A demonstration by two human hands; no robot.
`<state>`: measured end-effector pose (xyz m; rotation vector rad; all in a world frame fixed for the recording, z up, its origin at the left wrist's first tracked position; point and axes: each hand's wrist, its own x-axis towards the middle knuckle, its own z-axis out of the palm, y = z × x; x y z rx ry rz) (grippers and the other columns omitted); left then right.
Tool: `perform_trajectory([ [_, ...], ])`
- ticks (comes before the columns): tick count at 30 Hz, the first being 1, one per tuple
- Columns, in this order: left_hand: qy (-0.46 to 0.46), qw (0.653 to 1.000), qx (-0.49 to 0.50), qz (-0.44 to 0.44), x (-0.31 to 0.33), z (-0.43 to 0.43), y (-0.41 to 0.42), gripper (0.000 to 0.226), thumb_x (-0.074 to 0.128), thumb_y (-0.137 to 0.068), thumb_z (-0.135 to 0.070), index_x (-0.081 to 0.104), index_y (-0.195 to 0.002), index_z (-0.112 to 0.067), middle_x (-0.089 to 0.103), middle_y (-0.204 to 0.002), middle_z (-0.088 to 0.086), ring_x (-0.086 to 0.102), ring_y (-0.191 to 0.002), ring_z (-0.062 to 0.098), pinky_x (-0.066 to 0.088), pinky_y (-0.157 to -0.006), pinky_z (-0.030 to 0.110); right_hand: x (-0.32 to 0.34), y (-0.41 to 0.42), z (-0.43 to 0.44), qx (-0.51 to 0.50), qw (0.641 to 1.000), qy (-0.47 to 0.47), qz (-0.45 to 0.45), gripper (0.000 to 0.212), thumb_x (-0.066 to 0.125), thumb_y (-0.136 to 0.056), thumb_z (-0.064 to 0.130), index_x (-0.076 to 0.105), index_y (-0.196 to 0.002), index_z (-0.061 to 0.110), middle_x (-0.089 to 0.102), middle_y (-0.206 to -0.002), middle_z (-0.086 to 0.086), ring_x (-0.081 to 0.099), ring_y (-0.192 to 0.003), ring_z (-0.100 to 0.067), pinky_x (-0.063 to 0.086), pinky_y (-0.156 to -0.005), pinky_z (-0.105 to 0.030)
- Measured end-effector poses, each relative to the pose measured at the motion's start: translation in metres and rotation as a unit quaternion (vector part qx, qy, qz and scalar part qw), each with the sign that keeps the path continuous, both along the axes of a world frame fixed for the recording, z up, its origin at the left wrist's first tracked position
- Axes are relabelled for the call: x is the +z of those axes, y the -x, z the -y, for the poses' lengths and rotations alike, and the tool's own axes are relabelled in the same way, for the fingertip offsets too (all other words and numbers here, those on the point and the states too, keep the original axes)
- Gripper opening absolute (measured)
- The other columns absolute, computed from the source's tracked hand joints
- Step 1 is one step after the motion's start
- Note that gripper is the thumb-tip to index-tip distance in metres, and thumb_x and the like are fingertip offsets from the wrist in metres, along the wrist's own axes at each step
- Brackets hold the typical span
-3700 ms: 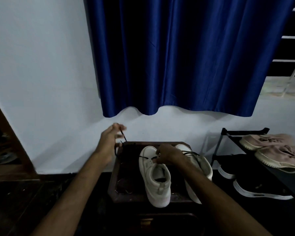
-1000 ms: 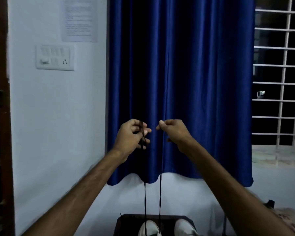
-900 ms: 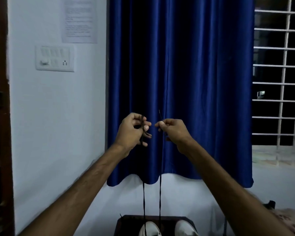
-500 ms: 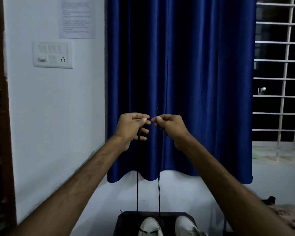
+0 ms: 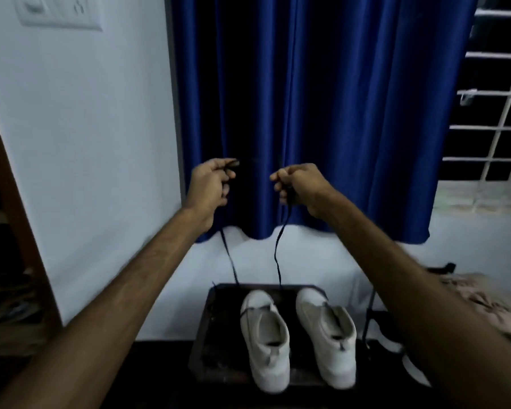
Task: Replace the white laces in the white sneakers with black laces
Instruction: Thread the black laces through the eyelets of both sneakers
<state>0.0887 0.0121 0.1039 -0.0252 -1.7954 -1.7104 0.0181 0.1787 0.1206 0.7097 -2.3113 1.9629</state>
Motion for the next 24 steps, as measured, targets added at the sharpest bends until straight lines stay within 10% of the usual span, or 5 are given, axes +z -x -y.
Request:
perform_trajectory([
  [4,0.026,0.990,0.035,0.133,-0.110,-0.004,0.013,0.030,0.042,-0.091,-0.004,0.069,-0.089,-0.018,0.056,-0.078,0.000,0.039,-0.057,0.012,0.028,-0.042,0.019,-0.117,0.020,-0.009,-0.030,0.973,-0.228,0.017,0.019,0.055,-0.091,0.006,0.066,-0.106,0.003,0.064,-0.065,-0.009,0.047,-0.041,-0.009,0.033,-0.034,-0.016],
  [10,0.134,0.955,-0.006,0.263,-0.246,-0.016,0.035,0.008,0.065,-0.087,-0.024,0.071,-0.091,-0.022,0.073,-0.093,-0.003,0.067,-0.089,0.016,0.053,-0.081,0.028,-0.223,0.039,-0.015,-0.050,0.891,-0.451,0.008,0.031,0.056,-0.083,0.013,0.075,-0.105,0.022,0.072,-0.106,-0.005,0.068,-0.096,-0.024,0.054,-0.086,-0.029],
  [24,0.272,0.911,0.011,0.311,-0.299,-0.013,0.057,0.027,0.056,-0.093,-0.033,0.068,-0.117,-0.029,0.065,-0.125,-0.007,0.061,-0.113,0.013,0.049,-0.095,0.029,-0.259,0.050,-0.013,-0.033,0.884,-0.465,-0.016,0.014,0.070,-0.083,0.030,0.078,-0.090,0.020,0.075,-0.094,0.000,0.065,-0.081,-0.013,0.041,-0.066,-0.022],
])
